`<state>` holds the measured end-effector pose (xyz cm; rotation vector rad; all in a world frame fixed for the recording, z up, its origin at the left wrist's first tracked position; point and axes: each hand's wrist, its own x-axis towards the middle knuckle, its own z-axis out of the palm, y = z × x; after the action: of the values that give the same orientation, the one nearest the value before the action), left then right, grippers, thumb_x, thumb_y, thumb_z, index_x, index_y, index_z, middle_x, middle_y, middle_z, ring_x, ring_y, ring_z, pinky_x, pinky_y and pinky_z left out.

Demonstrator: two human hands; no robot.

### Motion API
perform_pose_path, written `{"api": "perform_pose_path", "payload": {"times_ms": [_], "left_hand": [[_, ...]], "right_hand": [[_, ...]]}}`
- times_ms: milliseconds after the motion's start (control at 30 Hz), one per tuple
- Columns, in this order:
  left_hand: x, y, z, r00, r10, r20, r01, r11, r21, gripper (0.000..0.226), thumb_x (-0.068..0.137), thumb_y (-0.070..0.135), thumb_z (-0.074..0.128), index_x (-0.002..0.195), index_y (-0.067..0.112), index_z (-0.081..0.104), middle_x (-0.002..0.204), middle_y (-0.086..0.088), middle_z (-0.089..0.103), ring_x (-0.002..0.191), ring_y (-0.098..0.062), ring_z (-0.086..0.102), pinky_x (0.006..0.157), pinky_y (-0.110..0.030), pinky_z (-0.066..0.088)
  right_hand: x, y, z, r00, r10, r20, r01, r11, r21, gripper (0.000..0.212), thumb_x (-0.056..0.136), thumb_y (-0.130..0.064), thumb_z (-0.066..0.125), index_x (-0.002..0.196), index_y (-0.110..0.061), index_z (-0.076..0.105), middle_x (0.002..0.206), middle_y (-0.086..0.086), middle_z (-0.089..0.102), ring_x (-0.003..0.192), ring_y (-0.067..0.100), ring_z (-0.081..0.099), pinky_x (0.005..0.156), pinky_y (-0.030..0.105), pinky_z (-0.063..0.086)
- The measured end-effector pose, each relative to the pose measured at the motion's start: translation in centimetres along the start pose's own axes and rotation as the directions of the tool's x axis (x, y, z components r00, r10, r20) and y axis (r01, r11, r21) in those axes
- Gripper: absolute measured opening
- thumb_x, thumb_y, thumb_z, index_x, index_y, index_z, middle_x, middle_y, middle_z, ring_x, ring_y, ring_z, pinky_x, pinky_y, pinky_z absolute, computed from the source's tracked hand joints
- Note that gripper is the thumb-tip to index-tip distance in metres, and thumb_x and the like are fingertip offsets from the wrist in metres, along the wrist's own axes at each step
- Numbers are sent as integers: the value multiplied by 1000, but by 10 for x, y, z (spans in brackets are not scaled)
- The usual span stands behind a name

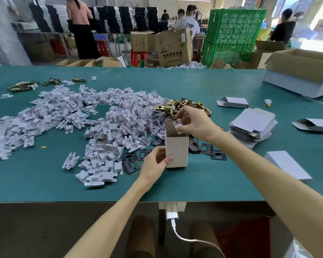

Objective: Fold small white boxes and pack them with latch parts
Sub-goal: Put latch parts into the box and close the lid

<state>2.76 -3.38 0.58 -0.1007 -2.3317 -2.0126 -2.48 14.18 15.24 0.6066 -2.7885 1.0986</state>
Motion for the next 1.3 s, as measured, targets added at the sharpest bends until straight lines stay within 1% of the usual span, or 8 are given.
{"api": "perform_pose_path", "payload": {"times_ms": [233, 467, 733, 800, 867, 1000, 1133, 1300], "left_hand": [[-1, -1, 0, 1000, 13, -3, -13, 1000, 12, 31, 96, 22, 74, 125, 19, 63, 120, 4, 73, 110, -8, 69, 92, -22, 56], [-2, 1, 0, 1000, 27, -7, -27, 999, 27, 26, 97, 23, 74, 119, 26, 62, 117, 6, 74, 106, -5, 70, 93, -25, 57], [-3, 3, 0, 1000, 11, -24, -9, 996, 91, 18, 96, 22, 74, 112, 23, 65, 102, 13, 75, 96, -5, 70, 82, -17, 54], [-4, 4, 0, 999, 19, -49, -10, 984, 177, 15, 96, 14, 71, 100, 27, 64, 88, 16, 73, 85, -5, 66, 71, -16, 51], [-7, 1, -2, 999, 24, -42, -13, 967, 255, 24, 99, 9, 64, 110, 30, 60, 99, 12, 68, 93, 4, 61, 78, -20, 49], [-11, -3, -5, 998, -27, 62, 9, 962, 274, 34, 104, 10, 62, 136, 6, 54, 129, -16, 63, 125, -30, 58, 110, -37, 46], [-15, 2, -6, 997, 40, 73, -50, 990, 131, 37, 100, 30, 70, 131, 17, 55, 113, -10, 72, 105, -26, 69, 99, -47, 54], [-11, -1, -8, 996, 28, 81, -40, 987, 154, 39, 100, 32, 69, 134, 20, 53, 117, -5, 72, 108, -18, 68, 101, -43, 54]], "right_hand": [[-4, 12, 8, 998, -62, 31, 67, 978, -195, 13, 90, -22, 77, 97, -19, 66, 93, -2, 68, 91, 18, 65, 81, 31, 54], [-7, 7, 12, 995, -96, 21, 96, 902, -421, 26, 99, -20, 64, 122, -11, 70, 123, 7, 56, 121, 25, 45, 103, 37, 42], [-15, -42, 52, 955, -293, 49, 287, 867, -407, 23, 100, -23, 63, 120, -13, 70, 119, 5, 63, 114, 21, 52, 98, 33, 46], [-14, -55, 74, 924, -376, 70, 364, 811, -458, 20, 98, -16, 64, 117, -11, 69, 120, 5, 60, 113, 20, 49, 99, 32, 46], [-10, -67, 99, 895, -428, 124, 426, 741, -519, 22, 95, -15, 68, 116, -10, 67, 122, 6, 56, 114, 21, 46, 97, 33, 45], [6, -84, 140, 879, -287, 381, 439, 799, -411, 29, 91, -20, 74, 113, -5, 64, 118, 11, 55, 116, 29, 48, 83, 38, 46], [16, -78, 170, 831, -178, 527, 430, 806, -407, 36, 90, -16, 76, 120, -4, 60, 122, 14, 50, 119, 31, 46, 89, 45, 50], [20, -66, 176, 819, -71, 569, 345, 853, -391, 63, 76, -25, 89, 126, -9, 54, 127, 14, 48, 121, 32, 44, 92, 48, 50]]}}
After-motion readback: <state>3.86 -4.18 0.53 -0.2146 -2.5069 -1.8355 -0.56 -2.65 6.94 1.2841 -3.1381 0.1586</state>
